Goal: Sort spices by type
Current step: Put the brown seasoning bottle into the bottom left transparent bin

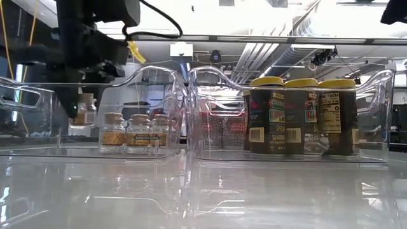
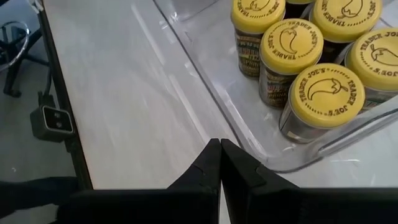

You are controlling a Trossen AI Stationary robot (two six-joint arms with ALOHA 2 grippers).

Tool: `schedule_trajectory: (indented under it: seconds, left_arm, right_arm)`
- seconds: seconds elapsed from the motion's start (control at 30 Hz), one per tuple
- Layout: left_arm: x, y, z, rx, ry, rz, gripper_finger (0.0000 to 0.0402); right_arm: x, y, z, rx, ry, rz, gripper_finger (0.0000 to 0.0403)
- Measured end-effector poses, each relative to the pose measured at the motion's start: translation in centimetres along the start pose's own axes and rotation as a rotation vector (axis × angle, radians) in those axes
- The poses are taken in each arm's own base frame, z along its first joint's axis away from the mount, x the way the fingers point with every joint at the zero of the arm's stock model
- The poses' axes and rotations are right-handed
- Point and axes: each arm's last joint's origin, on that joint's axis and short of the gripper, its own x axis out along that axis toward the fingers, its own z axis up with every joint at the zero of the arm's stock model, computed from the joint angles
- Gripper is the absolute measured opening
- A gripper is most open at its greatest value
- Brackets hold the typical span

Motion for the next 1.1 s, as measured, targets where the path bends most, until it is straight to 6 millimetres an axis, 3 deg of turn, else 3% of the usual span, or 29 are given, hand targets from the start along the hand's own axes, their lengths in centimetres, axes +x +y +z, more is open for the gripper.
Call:
schedule_trajectory:
  seconds: [0.2, 0.67, 0.83, 1.1]
  left_arm:
    - [0.4, 0.1, 0.3, 0.005, 0.002, 0.006, 0.0226]
    - [-0.1, 0.3, 0.0, 0.058, 0.017, 0.055, 0.0231]
    - [-1.8, 0.7, 0.5, 0.033, 0.014, 0.05, 0.0231]
    - [-6.2, 1.3, 1.4, -0.015, -0.085, -0.015, 0.0232]
  right_arm:
    - [0.2, 0.1, 0.4, 0.025, -0.011, 0.009, 0.0]
    - [0.2, 0.2, 0.5, 0.033, -0.034, 0.016, 0.0]
    - [0.2, 0.3, 0.5, 0.036, -0.023, 0.026, 0.0]
    - [0.0, 1.1, 0.7, 0.005, 0.05, 0.143, 0.0]
